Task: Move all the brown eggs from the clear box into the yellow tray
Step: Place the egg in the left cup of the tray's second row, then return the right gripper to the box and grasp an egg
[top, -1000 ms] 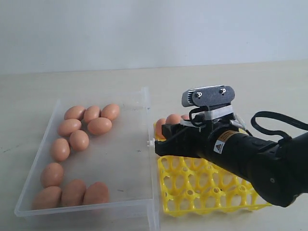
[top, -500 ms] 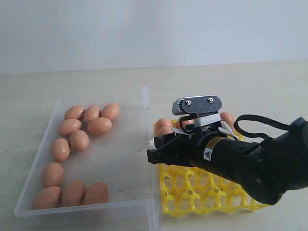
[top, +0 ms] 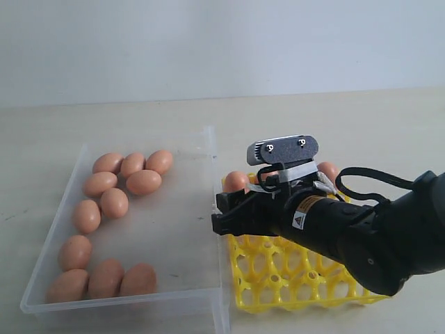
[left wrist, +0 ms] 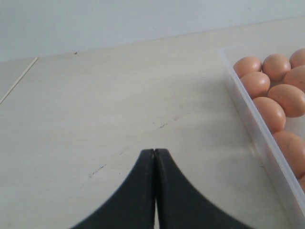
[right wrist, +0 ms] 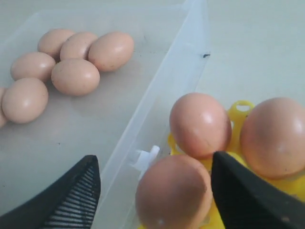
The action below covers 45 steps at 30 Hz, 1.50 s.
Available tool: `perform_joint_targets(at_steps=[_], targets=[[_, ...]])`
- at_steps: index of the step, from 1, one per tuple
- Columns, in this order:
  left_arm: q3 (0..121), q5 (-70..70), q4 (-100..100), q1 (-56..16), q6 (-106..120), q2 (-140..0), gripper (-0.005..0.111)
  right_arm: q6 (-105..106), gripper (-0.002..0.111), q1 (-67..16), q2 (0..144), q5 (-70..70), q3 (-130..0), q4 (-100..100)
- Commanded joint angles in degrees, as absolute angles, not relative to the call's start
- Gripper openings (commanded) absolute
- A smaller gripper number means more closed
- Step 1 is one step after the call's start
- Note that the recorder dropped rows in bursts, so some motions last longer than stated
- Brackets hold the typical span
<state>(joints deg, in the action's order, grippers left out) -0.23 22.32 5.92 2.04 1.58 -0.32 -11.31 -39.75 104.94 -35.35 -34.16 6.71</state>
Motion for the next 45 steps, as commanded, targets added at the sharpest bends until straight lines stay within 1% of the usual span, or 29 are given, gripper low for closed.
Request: perform_joint_targets(at_steps=[1, 5, 8, 10, 12, 15, 18, 25, 32, 35, 39, 42, 45], targets=[[0.0, 21.8, 5.8, 1.7, 1.3, 0.0, 0.0, -10.1, 0.065, -39.5, 104.4, -36.5, -34.8, 7.1], [0.0, 21.8, 5.8, 1.7, 1.3, 0.0, 0.0, -8.5, 0.065, -39.5, 100.8, -35.9, -34.8, 7.0], [0.0, 21.8, 5.8, 1.7, 1.3, 0.0, 0.0, -7.6, 0.064, -39.5, 94.5, -32.2, -35.6, 6.9], [0.0, 21.8, 5.8, 1.7, 1.3, 0.0, 0.0, -7.5, 0.062, -39.5, 90.3, -23.4, -38.5, 5.2], [0.0, 21.8, 5.8, 1.7, 1.3, 0.0, 0.0, -8.2, 0.059, -40.1, 87.4, -9.4, -43.9, 1.4], [0.0, 21.8, 5.8, 1.7, 1.3, 0.0, 0.0, -9.0, 0.059, -42.4, 88.1, 6.0, -53.0, -0.6], [0.0, 21.8, 5.8, 1.7, 1.3, 0.0, 0.0, -8.9, 0.059, -45.3, 91.8, 15.5, -60.1, 0.0], [0.0, 21.8, 5.8, 1.7, 1.3, 0.0, 0.0, -1.2, 0.059, -50.7, 105.6, 21.6, -72.3, 9.2], [0.0, 21.8, 5.8, 1.7, 1.3, 0.0, 0.0, -2.4, 0.059, -50.7, 119.9, 30.0, -89.2, 12.3], [0.0, 21.8, 5.8, 1.7, 1.3, 0.0, 0.0, -3.2, 0.059, -50.7, 127.9, 37.1, -102.2, 12.3], [0.0, 21.8, 5.8, 1.7, 1.2, 0.0, 0.0, -7.4, 0.059, -50.1, 136.0, 46.1, -114.0, 8.1], [0.0, 21.8, 5.8, 1.7, 1.2, 0.0, 0.0, -10.7, 0.059, -49.7, 138.3, 48.3, -118.2, 1.0], [0.0, 21.8, 5.8, 1.7, 1.3, 0.0, 0.0, -10.7, 0.059, -49.3, 139.7, 47.8, -120.2, 0.7]])
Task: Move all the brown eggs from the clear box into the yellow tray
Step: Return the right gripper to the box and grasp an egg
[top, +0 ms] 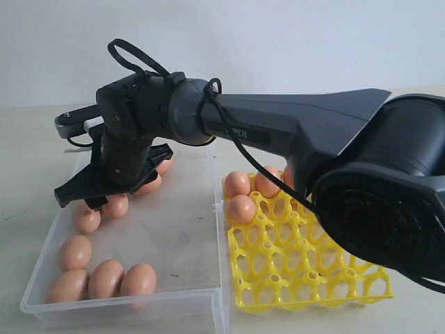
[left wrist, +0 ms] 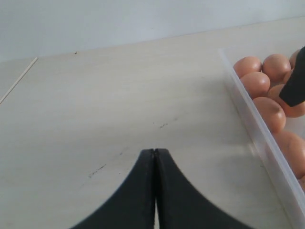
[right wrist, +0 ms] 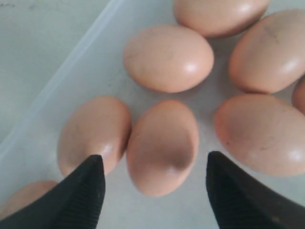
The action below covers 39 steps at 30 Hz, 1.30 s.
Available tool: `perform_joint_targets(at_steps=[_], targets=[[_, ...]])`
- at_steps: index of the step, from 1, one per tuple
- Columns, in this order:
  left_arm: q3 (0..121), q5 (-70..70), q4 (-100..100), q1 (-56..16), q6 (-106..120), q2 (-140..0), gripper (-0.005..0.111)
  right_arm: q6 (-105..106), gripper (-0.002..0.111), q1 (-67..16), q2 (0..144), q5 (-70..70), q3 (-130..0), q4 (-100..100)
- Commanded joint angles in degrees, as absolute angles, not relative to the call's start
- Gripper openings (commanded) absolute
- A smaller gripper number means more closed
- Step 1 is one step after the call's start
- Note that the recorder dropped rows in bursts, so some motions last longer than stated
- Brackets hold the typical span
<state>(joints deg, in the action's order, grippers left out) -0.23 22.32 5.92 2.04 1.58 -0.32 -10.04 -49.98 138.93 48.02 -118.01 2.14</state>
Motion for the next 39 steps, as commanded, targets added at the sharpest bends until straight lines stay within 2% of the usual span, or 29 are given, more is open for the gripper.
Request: perform_joint_targets(at_steps=[1, 11, 20, 23, 25, 26, 29, 33, 39], targets=[[0.0, 21.8, 5.8, 1.7, 1.3, 0.0, 0.0, -10.7, 0.059, -49.1, 140.3, 47.5, -120.6, 1.2], [0.0, 21.8, 5.8, 1.7, 1.3, 0.0, 0.0, -10.5, 0.059, -49.1, 144.9, 47.3, -123.4, 4.4], [0.0, 21.8, 5.8, 1.7, 1.2, 0.0, 0.0, -10.5, 0.054, -48.9, 145.5, 47.2, -123.4, 4.2], [0.0, 21.8, 5.8, 1.7, 1.2, 0.0, 0.0, -10.0, 0.035, -48.9, 145.4, 47.2, -123.4, 3.9], [0.0, 21.8, 5.8, 1.7, 1.3, 0.0, 0.0, -8.3, 0.009, -48.9, 144.8, 47.2, -123.4, 3.9], [0.0, 21.8, 5.8, 1.7, 1.3, 0.0, 0.0, -7.3, 0.0, -48.9, 144.3, 47.2, -123.3, 3.9], [0.0, 21.8, 5.8, 1.7, 1.3, 0.0, 0.0, -6.0, 0.0, -48.7, 141.0, 46.1, -122.0, 2.8], [0.0, 21.8, 5.8, 1.7, 1.2, 0.0, 0.0, -6.0, 0.0, -48.0, 132.0, 35.3, -111.0, 0.0], [0.0, 21.8, 5.8, 1.7, 1.2, 0.0, 0.0, -4.3, 0.0, -45.2, 112.8, 0.7, -77.1, 0.4]])
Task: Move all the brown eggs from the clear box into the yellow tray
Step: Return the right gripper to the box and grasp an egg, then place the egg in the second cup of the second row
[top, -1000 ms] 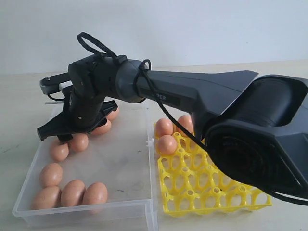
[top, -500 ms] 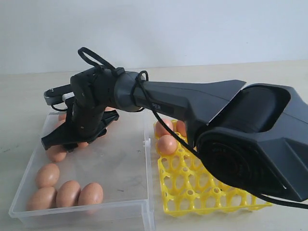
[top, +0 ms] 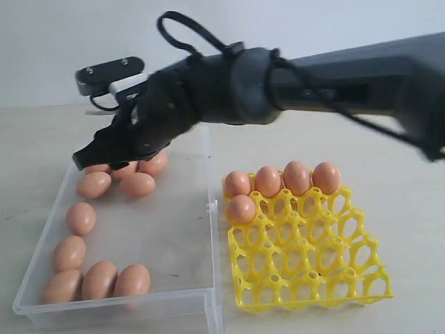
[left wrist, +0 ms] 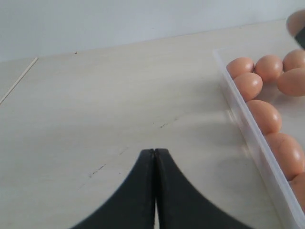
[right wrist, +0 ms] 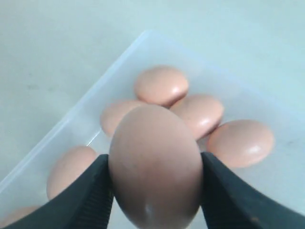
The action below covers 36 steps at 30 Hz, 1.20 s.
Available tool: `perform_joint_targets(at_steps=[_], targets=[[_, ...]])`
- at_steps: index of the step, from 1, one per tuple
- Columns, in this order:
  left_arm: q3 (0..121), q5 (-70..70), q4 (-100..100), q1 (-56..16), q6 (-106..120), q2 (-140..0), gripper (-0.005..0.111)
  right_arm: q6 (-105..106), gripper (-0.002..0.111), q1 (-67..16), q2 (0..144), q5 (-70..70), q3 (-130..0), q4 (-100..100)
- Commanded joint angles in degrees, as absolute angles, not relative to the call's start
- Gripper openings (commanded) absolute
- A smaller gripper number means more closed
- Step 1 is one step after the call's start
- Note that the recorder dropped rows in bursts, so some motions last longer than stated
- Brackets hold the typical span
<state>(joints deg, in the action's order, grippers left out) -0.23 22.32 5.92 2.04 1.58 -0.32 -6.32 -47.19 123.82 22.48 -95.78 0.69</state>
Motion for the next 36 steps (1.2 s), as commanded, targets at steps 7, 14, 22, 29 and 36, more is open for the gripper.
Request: perform_joint_targets(at_steps=[7, 14, 22, 29, 36], targets=[[0.0, 21.8, 5.8, 1.7, 1.2, 0.0, 0.0, 10.0, 0.0, -39.8, 97.9, -28.5, -44.7, 16.6], [0.0, 21.8, 5.8, 1.7, 1.2, 0.0, 0.0, 11.4, 0.0, -36.0, 98.0, -29.7, -35.9, 18.0], [0.0, 21.8, 5.8, 1.7, 1.2, 0.0, 0.0, 11.0, 0.0, -36.0, 103.4, -29.5, -35.7, 22.1], [0.0, 21.8, 5.8, 1.7, 1.2, 0.0, 0.0, 11.0, 0.006, -36.0, 104.2, -30.2, -35.7, 22.1], [0.0, 21.8, 5.8, 1.7, 1.2, 0.0, 0.0, 13.6, 0.066, -36.0, 102.7, -29.0, -35.7, 22.0]])
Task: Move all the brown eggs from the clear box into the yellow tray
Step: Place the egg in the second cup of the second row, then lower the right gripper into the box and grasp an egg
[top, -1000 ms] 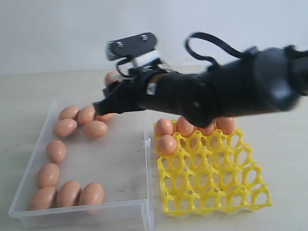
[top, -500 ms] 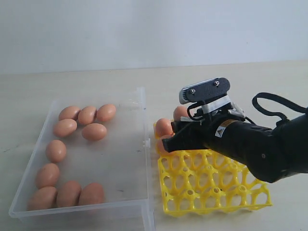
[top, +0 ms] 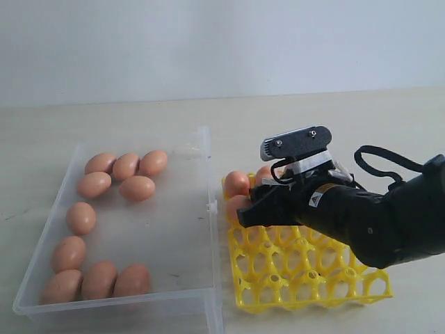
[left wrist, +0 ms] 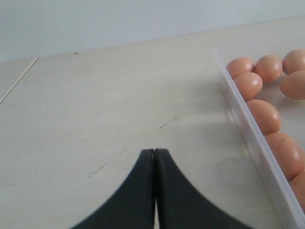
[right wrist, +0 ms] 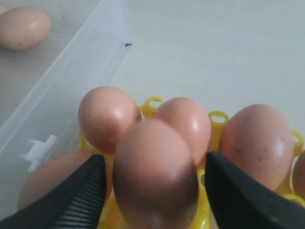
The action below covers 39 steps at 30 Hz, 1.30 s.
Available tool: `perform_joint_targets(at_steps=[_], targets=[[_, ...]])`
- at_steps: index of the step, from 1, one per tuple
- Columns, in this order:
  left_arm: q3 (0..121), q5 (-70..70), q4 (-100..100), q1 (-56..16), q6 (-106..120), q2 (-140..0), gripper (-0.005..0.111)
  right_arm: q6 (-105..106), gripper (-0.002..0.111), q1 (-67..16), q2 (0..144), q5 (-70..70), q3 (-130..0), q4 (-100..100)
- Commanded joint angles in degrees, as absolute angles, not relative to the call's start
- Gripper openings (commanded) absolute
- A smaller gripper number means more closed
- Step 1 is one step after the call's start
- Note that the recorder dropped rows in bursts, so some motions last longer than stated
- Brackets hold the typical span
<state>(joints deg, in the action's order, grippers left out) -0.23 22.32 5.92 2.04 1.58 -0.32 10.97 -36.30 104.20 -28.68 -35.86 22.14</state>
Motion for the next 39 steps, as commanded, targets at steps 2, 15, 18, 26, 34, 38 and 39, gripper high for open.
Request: perform_joint_targets(at_steps=[2, 15, 18, 26, 34, 38, 39], targets=[[0.0, 21.8, 5.8, 1.7, 1.2, 0.0, 0.0, 17.8, 0.064, -36.0, 99.3, -25.5, -35.7, 22.8], [0.0, 21.8, 5.8, 1.7, 1.3, 0.0, 0.0, 6.7, 0.049, -44.6, 113.7, 38.4, -89.1, 5.5], [0.0, 21.8, 5.8, 1.7, 1.3, 0.0, 0.0, 5.7, 0.051, -45.4, 122.7, 52.5, -101.8, 5.1], [0.0, 21.8, 5.8, 1.7, 1.3, 0.0, 0.0, 6.0, 0.056, -46.3, 138.6, 63.5, -126.6, 3.7], [0.0, 21.8, 5.8, 1.7, 1.3, 0.0, 0.0, 6.0, 0.056, -46.3, 145.7, 61.7, -136.0, 4.1], [0.0, 21.8, 5.8, 1.7, 1.3, 0.0, 0.0, 6.0, 0.056, -46.3, 147.0, 58.4, -136.0, 3.9], [0.0, 21.8, 5.8, 1.7, 1.3, 0.0, 0.0, 6.0, 0.056, -46.2, 147.3, 57.5, -136.0, 3.9]])
